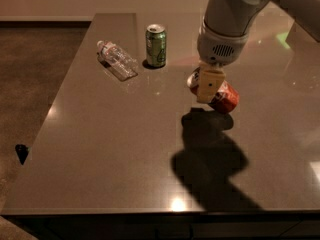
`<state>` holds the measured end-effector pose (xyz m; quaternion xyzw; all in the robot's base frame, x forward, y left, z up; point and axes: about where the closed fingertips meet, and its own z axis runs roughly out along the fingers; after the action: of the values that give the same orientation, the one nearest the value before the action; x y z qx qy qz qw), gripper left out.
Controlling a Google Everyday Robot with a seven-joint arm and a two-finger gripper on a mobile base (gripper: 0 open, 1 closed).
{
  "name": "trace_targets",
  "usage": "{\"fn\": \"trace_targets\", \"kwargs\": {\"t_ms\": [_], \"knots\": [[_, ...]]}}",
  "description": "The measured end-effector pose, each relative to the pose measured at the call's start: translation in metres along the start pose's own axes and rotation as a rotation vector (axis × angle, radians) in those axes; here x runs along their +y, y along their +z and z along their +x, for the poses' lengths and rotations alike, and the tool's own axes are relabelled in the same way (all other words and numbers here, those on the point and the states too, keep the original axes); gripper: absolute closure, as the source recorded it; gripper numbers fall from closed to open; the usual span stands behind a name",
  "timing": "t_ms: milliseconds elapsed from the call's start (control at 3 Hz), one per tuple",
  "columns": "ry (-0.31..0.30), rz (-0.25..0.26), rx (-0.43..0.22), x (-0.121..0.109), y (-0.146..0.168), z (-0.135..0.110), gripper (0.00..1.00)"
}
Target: Knock coke can over
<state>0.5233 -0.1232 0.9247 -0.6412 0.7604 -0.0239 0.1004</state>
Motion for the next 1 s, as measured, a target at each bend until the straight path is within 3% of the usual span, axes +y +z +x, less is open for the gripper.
{"fn": "trace_targets", "kwargs": {"t_ms": [333,1000], "knots": [[-0.040,-0.006,0.096,0.003,0.020,0.005,0.53],[-0.064,-0.039,0.149,0.011,0.045,0.005,0.06]]}}
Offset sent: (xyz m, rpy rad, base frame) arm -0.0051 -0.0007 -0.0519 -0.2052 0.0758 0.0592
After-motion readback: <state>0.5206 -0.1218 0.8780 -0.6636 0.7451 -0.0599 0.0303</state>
